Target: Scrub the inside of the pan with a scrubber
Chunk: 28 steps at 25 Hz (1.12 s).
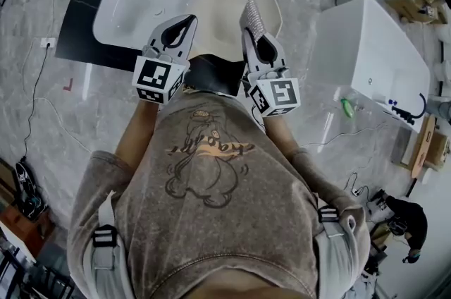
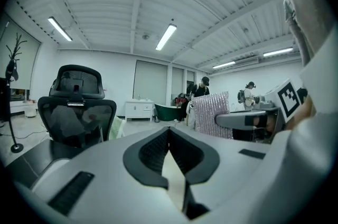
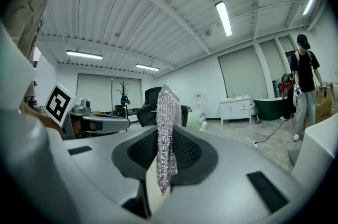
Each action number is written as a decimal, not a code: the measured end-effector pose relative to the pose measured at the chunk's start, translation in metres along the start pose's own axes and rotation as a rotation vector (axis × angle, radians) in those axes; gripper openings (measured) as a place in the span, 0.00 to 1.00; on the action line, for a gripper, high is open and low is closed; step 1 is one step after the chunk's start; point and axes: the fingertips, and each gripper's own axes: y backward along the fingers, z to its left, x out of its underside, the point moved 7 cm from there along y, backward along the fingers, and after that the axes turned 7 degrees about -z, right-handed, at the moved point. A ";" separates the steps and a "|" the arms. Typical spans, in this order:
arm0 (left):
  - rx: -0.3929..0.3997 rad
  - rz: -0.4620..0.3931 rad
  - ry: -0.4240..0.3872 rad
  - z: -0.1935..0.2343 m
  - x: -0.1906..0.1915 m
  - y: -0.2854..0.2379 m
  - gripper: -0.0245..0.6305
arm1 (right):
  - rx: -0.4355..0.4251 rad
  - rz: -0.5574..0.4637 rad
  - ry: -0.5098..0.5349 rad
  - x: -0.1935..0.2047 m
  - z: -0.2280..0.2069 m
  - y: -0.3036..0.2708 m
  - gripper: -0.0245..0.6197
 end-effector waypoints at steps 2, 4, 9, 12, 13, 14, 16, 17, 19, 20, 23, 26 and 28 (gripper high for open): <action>-0.003 -0.014 -0.003 0.000 0.000 0.001 0.06 | -0.001 0.002 -0.001 0.001 0.001 0.000 0.16; -0.004 -0.018 -0.006 0.000 0.000 0.001 0.06 | -0.005 0.003 -0.003 0.002 0.001 -0.001 0.16; -0.011 -0.009 -0.006 0.000 0.001 0.001 0.06 | -0.011 -0.001 -0.003 0.003 0.001 -0.002 0.16; -0.006 -0.006 -0.008 -0.001 0.001 0.001 0.06 | 0.003 0.008 0.013 0.004 0.001 -0.002 0.16; -0.005 -0.008 -0.010 -0.002 0.001 0.001 0.06 | 0.008 0.013 0.017 0.004 0.001 -0.002 0.15; -0.006 -0.009 -0.010 -0.003 0.000 0.001 0.06 | 0.012 0.016 0.018 0.005 0.001 -0.002 0.15; -0.008 -0.009 -0.007 -0.004 0.001 0.000 0.06 | 0.017 0.019 0.012 0.005 0.000 -0.002 0.15; -0.007 -0.008 -0.005 -0.004 0.001 0.000 0.06 | 0.019 0.019 0.008 0.005 -0.001 -0.002 0.15; -0.003 -0.009 0.002 -0.004 0.002 0.000 0.06 | 0.021 0.020 -0.001 0.005 -0.002 -0.002 0.15; 0.001 -0.013 0.007 -0.004 0.003 0.000 0.06 | 0.021 0.021 -0.005 0.006 -0.003 -0.003 0.15; 0.015 -0.021 0.013 -0.006 0.003 0.001 0.06 | 0.021 0.031 -0.014 0.007 -0.005 -0.004 0.15; 0.014 -0.020 0.021 -0.008 0.006 0.001 0.06 | 0.022 0.036 -0.018 0.008 -0.006 -0.003 0.15; 0.018 -0.020 0.025 -0.010 0.007 0.000 0.06 | 0.018 0.037 -0.022 0.007 -0.006 -0.003 0.15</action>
